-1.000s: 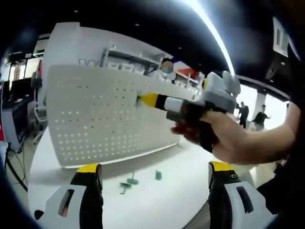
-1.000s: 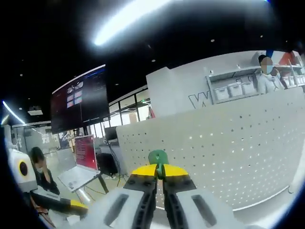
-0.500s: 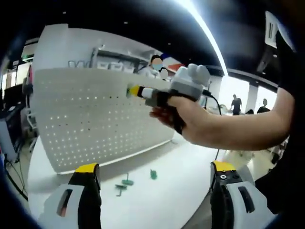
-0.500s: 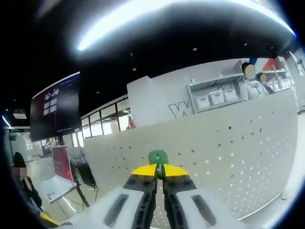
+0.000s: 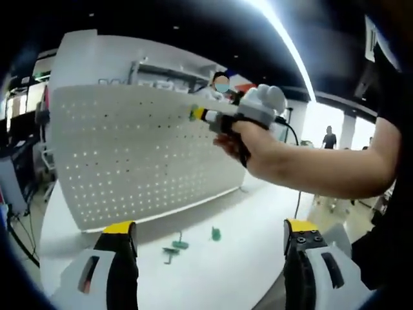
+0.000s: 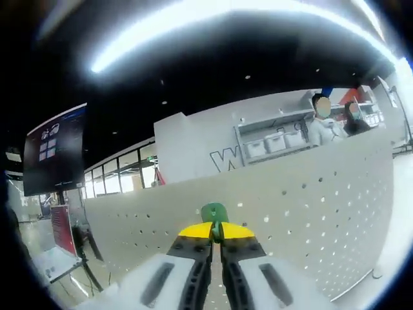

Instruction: Insert the hook assembly into the mounting plate slot until the hook locks in place.

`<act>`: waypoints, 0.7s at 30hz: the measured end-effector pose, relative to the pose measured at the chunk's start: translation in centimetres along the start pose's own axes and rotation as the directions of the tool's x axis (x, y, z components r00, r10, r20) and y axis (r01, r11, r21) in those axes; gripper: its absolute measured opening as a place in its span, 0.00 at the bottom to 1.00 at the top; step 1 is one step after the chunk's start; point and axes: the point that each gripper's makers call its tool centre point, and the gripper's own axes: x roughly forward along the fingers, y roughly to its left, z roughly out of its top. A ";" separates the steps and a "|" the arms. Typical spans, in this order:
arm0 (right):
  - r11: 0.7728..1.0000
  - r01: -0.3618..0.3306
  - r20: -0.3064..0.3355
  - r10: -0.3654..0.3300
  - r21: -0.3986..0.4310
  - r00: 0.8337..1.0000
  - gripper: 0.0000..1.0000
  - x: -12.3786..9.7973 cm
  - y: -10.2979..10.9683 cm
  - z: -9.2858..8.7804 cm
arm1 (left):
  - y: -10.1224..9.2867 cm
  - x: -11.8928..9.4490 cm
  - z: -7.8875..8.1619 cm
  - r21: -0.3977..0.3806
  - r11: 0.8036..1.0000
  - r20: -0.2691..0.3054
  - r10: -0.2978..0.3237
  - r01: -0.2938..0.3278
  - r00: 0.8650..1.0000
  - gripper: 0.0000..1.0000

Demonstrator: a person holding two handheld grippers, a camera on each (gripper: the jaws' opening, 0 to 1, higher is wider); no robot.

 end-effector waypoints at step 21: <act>0.996 0.072 0.023 -0.071 -0.056 0.997 0.00 1.3 0.3 0.1 | 1.0 -0.2 -1.1 -0.029 0.999 -0.020 0.034 -0.034 0.999 0.94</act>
